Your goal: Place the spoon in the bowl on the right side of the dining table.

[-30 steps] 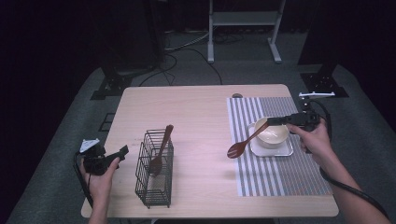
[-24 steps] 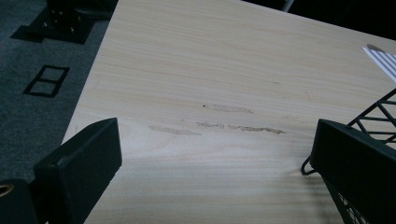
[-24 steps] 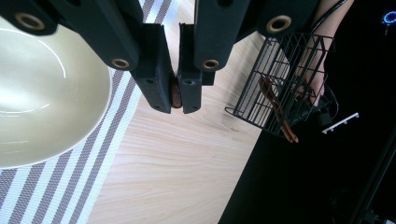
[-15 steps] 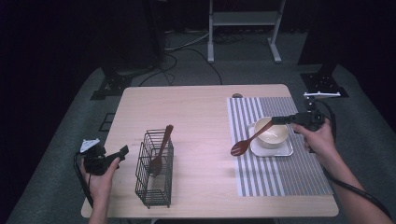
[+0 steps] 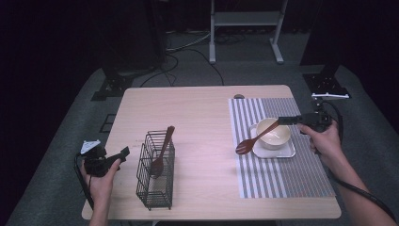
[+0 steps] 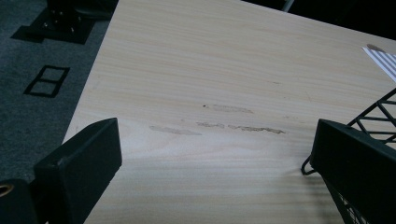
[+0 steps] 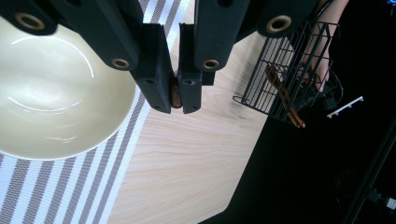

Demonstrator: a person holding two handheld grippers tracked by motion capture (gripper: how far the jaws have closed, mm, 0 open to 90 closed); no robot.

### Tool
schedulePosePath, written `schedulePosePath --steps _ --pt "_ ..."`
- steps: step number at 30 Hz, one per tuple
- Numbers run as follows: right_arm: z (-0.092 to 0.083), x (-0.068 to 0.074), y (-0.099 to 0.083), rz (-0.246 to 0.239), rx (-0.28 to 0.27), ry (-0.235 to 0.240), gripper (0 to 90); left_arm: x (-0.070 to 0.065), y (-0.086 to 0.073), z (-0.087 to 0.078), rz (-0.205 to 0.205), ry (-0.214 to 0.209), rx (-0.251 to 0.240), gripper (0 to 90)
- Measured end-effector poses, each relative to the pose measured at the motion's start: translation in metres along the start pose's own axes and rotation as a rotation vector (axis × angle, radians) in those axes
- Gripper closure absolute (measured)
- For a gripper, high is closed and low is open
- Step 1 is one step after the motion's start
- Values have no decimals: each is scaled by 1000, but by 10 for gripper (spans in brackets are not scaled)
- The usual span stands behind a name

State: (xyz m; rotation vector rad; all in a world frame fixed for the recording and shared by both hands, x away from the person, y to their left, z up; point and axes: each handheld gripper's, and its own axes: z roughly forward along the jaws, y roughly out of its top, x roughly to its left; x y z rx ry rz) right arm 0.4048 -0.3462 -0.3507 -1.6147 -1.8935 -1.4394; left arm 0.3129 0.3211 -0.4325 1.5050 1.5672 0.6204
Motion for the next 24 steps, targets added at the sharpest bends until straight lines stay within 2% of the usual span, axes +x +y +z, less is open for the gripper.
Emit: schedulePosePath --steps 24 --pt "-23 -16 3 50 -63 -54 832 0 0 -1 2 2 -2 12"
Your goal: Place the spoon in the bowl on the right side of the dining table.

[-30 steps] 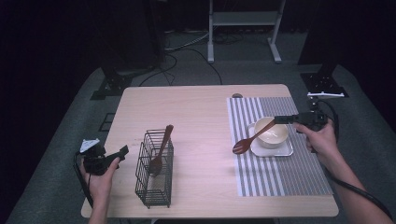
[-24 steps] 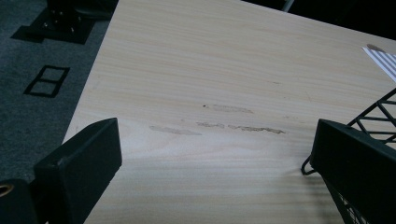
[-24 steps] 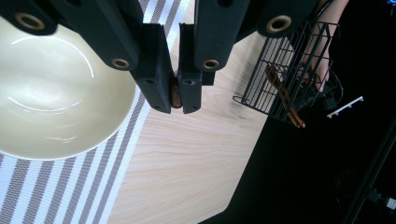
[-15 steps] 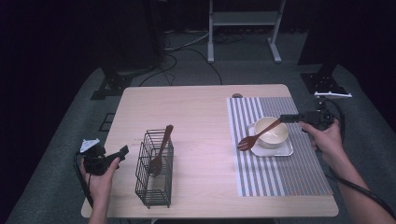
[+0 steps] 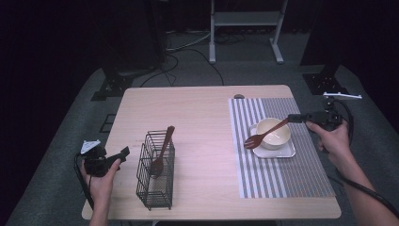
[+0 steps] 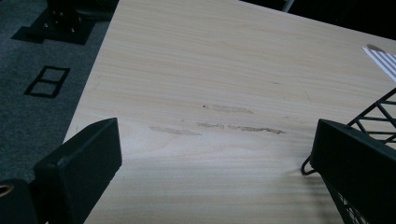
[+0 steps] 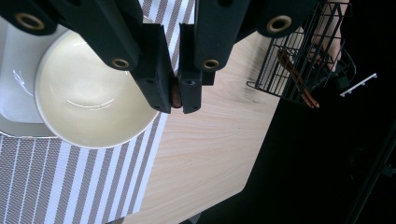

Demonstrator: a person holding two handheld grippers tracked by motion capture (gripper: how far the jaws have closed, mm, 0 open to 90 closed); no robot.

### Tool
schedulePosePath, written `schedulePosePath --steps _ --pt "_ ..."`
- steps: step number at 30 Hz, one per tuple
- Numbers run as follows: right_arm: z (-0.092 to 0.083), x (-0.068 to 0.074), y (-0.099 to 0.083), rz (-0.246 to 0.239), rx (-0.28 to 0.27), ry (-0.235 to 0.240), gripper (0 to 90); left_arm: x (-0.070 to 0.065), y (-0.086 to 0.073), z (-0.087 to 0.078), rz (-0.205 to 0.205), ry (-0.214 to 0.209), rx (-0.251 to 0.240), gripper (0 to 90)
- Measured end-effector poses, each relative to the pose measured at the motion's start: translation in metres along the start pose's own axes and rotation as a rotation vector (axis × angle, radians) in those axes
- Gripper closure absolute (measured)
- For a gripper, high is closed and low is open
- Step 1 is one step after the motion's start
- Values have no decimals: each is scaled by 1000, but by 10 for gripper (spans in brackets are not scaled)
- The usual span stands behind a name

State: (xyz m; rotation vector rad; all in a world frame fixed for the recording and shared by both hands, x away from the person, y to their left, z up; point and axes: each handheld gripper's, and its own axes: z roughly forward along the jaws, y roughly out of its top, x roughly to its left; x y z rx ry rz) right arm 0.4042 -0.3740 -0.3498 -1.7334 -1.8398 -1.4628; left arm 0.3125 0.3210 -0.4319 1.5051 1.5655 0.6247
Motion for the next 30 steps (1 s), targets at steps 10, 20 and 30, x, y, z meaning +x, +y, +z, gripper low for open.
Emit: schedulePosePath --steps 10,20,30 --pt "-10 -3 1 9 -21 -18 833 -1 0 0 0 -1 1 12" --pt "-20 -5 3 18 -43 -37 832 -1 0 1 2 -3 4 12" --pt "-30 -9 5 29 -65 -56 832 -1 -1 2 1 -2 5 12"
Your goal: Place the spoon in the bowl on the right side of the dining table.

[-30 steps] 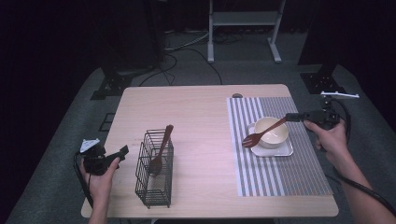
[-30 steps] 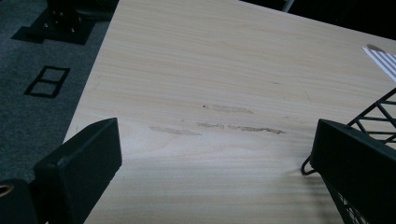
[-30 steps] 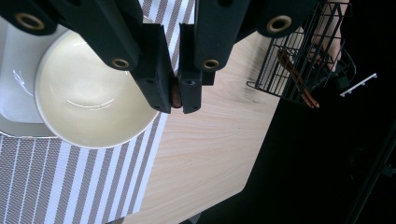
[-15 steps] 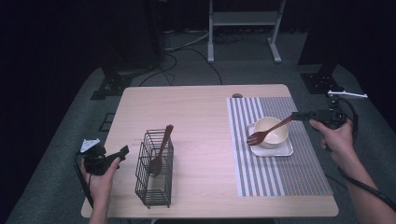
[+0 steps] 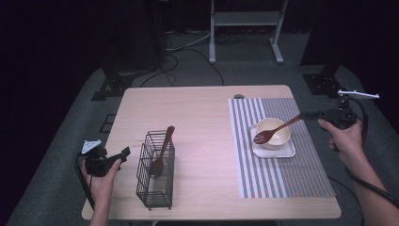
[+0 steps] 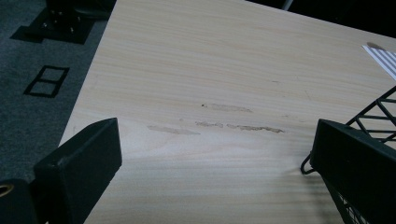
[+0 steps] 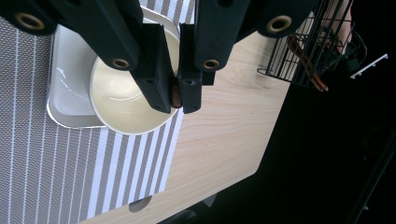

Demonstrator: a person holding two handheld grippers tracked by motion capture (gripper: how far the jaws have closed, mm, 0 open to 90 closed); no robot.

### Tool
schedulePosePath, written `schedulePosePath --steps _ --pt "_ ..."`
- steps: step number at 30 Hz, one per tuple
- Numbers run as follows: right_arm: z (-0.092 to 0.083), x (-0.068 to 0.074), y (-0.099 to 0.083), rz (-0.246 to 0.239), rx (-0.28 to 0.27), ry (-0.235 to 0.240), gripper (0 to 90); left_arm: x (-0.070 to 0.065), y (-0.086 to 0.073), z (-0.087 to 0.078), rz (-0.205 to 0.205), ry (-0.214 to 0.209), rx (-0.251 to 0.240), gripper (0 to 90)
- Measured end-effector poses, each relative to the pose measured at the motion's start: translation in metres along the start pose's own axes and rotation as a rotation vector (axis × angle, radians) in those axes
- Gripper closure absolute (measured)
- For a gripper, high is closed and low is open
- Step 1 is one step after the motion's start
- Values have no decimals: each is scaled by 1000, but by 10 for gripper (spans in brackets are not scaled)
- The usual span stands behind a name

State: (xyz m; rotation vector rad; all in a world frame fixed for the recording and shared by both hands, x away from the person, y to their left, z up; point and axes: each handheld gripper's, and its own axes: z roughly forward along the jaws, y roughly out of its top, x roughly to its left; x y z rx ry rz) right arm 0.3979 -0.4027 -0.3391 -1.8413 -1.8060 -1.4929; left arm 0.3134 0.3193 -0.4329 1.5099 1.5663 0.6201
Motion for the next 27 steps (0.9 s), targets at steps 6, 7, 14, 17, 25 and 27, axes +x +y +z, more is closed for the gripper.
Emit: schedulePosePath --steps 6,7,14,17,25,27 --pt "-5 -4 1 11 -15 -6 832 0 0 0 2 1 0 12" --pt "-6 -4 1 12 -15 -8 832 0 0 0 2 1 0 12" --pt "-12 -9 2 17 -29 -20 832 0 0 0 -2 4 0 12" --pt "-15 -11 2 23 -33 -24 832 0 0 0 0 4 0 12" --pt "-19 -16 1 29 -45 -36 832 0 0 0 1 4 1 12" --pt "-21 -17 1 35 -48 -35 832 0 0 0 2 4 1 12"
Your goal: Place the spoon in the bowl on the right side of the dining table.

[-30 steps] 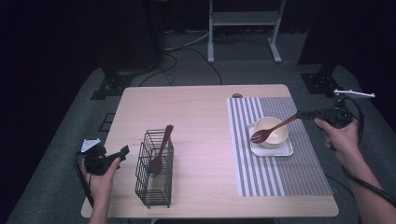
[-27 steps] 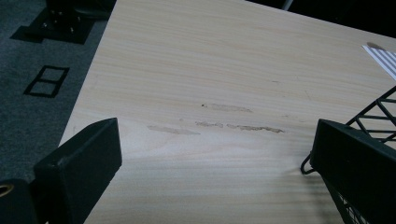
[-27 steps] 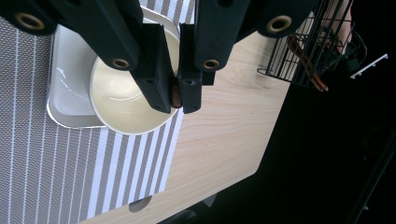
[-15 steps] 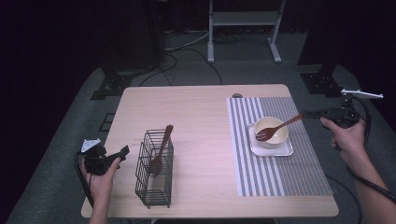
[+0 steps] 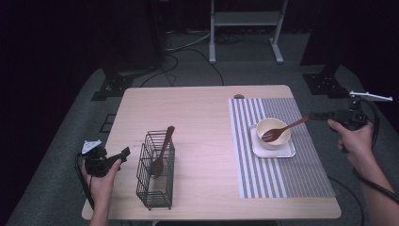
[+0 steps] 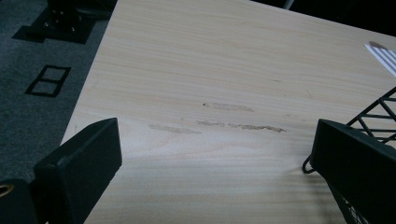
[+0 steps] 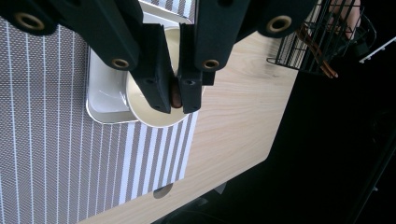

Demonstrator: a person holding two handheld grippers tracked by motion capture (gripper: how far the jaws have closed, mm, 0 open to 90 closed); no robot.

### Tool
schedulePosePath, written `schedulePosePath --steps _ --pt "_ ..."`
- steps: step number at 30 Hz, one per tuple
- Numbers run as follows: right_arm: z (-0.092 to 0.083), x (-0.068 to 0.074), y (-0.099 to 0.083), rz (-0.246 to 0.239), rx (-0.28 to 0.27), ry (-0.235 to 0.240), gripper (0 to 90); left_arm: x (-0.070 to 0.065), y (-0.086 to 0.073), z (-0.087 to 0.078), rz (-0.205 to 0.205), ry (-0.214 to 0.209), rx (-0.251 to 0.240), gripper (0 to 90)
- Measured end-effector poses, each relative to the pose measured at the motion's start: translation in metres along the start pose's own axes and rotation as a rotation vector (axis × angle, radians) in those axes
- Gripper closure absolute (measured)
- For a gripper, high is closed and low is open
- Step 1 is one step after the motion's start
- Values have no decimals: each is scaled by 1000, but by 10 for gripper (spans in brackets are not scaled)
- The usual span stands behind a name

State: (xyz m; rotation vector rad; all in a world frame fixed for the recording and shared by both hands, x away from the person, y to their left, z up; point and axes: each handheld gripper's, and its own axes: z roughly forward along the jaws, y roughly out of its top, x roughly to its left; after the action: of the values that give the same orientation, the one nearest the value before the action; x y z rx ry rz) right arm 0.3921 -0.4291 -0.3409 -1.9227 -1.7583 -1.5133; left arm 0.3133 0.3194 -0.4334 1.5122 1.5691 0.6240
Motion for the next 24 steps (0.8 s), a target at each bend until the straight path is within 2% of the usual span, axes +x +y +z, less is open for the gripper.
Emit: schedulePosePath --steps 24 --pt "-4 -21 -3 37 -37 -38 832 0 0 0 -2 3 1 12"
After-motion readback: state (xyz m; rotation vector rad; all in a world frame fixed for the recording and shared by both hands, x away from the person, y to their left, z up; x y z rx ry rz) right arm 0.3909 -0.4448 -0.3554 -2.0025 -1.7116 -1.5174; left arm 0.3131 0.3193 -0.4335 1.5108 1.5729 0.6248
